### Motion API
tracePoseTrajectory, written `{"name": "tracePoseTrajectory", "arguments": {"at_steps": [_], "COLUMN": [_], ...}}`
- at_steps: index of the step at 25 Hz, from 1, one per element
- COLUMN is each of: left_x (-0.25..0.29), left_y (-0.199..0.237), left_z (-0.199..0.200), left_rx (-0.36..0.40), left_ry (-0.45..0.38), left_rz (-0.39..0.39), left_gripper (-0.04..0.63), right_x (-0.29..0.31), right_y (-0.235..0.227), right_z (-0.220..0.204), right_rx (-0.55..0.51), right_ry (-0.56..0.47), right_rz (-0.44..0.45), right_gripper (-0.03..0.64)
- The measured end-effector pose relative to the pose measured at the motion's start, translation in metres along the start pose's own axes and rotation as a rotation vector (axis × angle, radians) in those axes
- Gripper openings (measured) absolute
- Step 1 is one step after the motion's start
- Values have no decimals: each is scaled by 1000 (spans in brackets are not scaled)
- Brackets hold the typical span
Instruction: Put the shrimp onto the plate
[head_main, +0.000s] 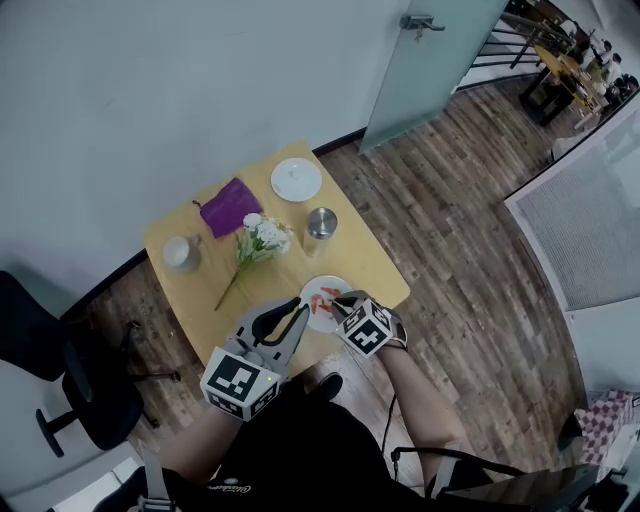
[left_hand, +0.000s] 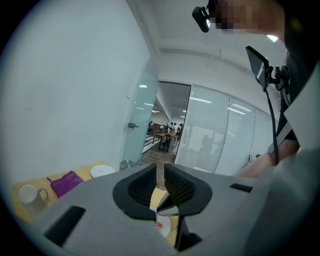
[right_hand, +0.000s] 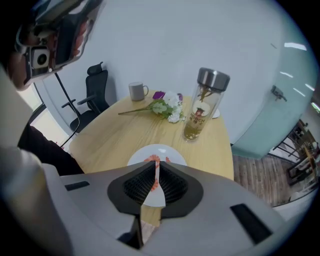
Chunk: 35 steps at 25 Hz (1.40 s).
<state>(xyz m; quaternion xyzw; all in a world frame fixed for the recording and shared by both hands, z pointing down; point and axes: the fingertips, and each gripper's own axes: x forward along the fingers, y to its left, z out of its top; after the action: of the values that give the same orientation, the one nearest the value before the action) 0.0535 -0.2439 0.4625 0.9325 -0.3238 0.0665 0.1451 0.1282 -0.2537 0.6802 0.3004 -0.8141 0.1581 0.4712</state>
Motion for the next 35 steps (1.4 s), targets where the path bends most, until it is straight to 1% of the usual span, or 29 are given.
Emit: {"name": "tracePoseTrajectory", "arguments": {"at_steps": [2,6,12,15,21,24,26,31,35], "left_x": [2,6,11,12,13,14,14,13,13], "left_y": [-3,-10,-20,-22,-24,-25,-26,-28,-33], "left_z": [1,1,5,8,14,17,19,22,24], "left_rx": [5,12,23,27,35,39,42,51,57], "left_ry": [0,-1,-6,-14,-26,-32,-34,-38,-40], "left_rz": [-9,-22,-37,-39,-32,-27,-28,-27,-29], "left_gripper": [51,51,51,51,51,51,51,51,51], "right_x": [-16,-55,-131,-167,-217,-236,-246,-257,-262], "right_y": [-5,-9,-23,-25,-21,-21,-19,-11,-11], "right_z": [10,30,61,70,71,69,68,74,74], "right_rx": [36,143,268,306,371,409,414,405,400], "right_ry": [-66,-220,-486,-605,-781,-849,-874,-911,-919], "right_rz": [-25,-57,-132,-180,-263,-306,-326,-331,-332], "right_gripper": [21,5,3,3,2,2,2,2,2]}}
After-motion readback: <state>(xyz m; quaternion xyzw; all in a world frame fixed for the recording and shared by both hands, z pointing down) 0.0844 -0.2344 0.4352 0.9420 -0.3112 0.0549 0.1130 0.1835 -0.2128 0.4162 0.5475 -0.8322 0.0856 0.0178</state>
